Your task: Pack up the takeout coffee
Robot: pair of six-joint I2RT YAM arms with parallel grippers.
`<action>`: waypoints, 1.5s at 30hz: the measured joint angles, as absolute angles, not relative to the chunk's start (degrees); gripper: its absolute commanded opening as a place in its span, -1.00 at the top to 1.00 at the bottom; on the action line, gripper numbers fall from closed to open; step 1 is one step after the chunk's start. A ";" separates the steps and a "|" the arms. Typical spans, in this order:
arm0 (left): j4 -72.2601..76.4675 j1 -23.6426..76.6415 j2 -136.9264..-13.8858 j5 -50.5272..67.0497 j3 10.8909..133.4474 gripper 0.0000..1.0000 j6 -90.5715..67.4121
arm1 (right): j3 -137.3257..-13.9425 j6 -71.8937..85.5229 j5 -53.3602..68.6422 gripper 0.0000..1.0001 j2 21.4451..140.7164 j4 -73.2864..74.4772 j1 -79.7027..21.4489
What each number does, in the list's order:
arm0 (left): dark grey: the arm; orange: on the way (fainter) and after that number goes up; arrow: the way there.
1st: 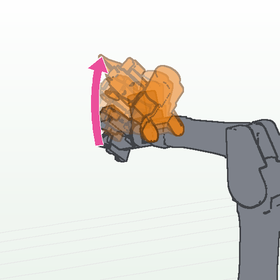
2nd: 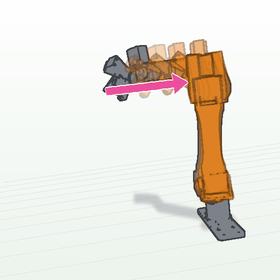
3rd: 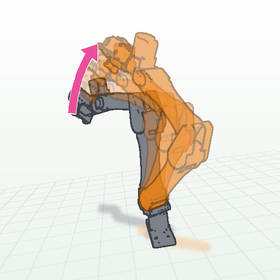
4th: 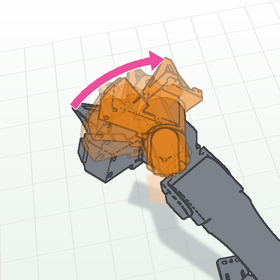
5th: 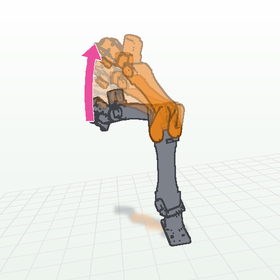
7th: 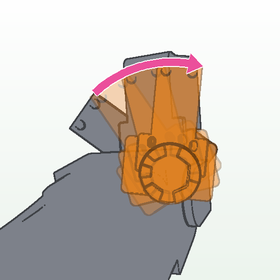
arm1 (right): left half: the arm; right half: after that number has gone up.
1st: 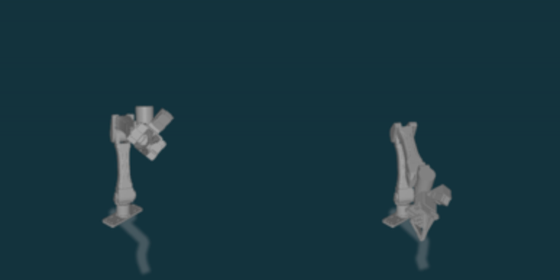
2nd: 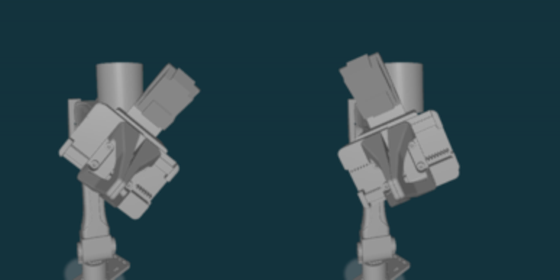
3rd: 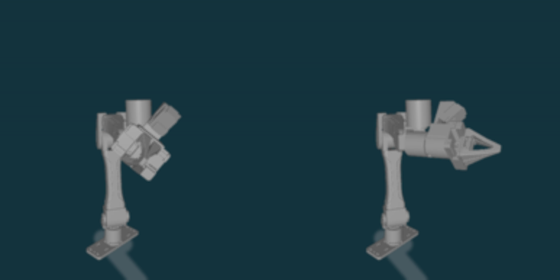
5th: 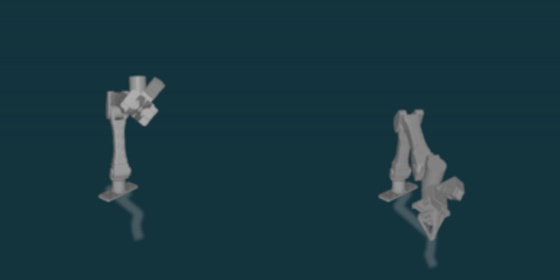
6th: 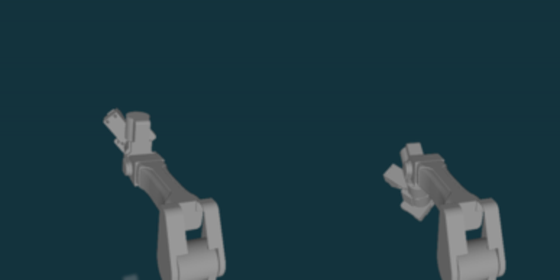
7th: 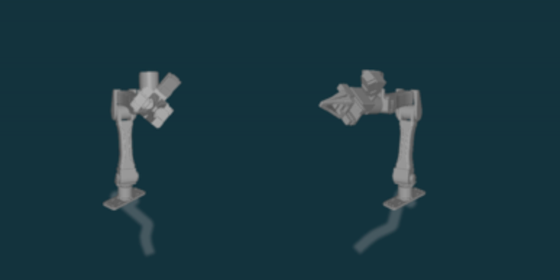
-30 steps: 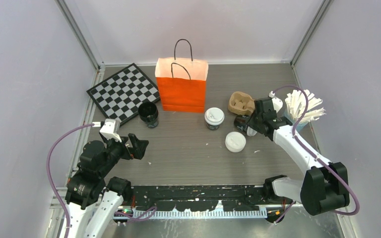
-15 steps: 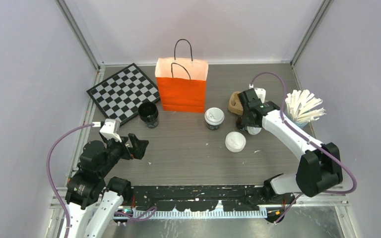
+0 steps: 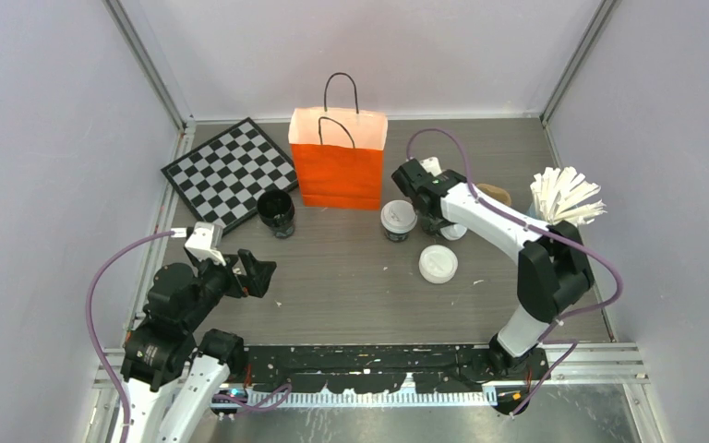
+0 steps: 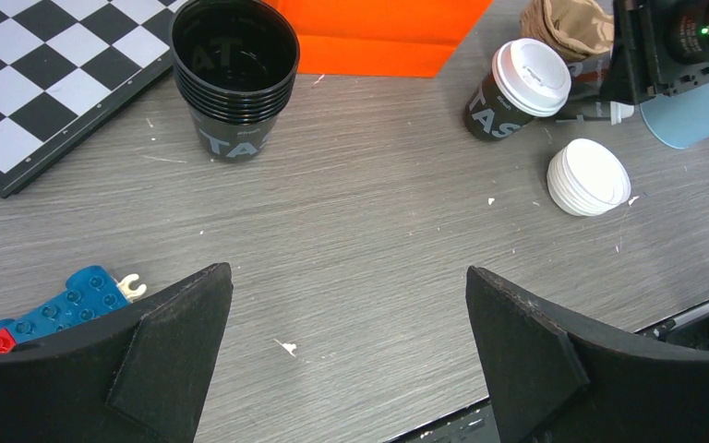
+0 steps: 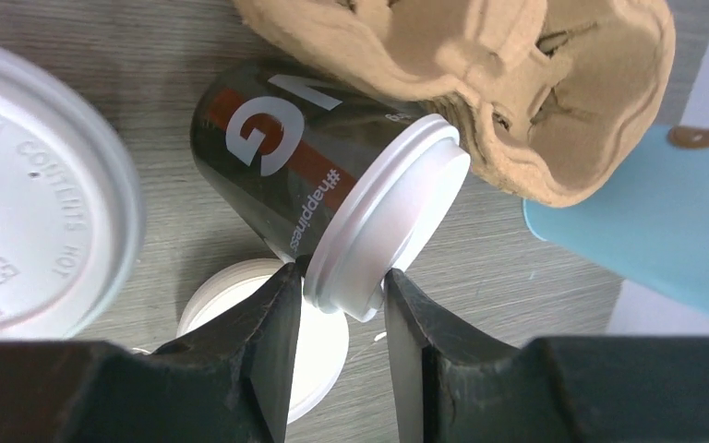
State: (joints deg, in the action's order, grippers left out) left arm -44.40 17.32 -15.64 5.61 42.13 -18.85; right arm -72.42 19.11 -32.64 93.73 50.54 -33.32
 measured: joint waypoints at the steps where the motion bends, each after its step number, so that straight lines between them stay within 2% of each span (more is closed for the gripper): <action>1: -44.40 17.32 -15.59 5.61 42.09 -0.99 -18.83 | -73.60 18.17 -33.34 0.13 94.98 51.29 -34.02; 13: -44.40 17.32 -15.35 5.58 42.00 -0.99 -18.79 | -79.88 12.86 -39.94 0.09 97.93 58.30 -39.62; 19: -44.40 17.32 -15.31 5.58 41.91 -0.99 -18.79 | -76.18 20.69 -38.17 -0.13 95.02 56.18 -37.80; 20: -44.40 17.32 -15.31 5.58 41.89 -0.99 -18.79 | -74.46 22.15 -37.01 -0.22 93.41 55.11 -36.80; 25: -44.40 17.32 -15.22 5.63 41.85 -1.00 -18.76 | -61.25 31.83 -29.61 -0.64 79.44 43.77 -29.63; 28: -44.38 17.32 -15.22 5.63 41.85 -0.99 -18.72 | -54.46 36.60 -27.59 -0.74 72.27 36.64 -27.24; 32: -44.38 17.32 -15.22 5.63 41.85 -0.99 -18.59 | -47.22 41.04 -23.83 -0.72 67.66 26.70 -24.93; 41: -44.38 17.32 -15.22 5.63 41.85 -1.00 -18.57 | -39.94 49.52 -19.38 -0.28 66.87 13.91 -20.01; 45: -44.38 17.32 -15.22 6.02 41.82 -0.99 -18.24 | -39.94 50.54 -17.61 -0.23 68.60 10.35 -18.37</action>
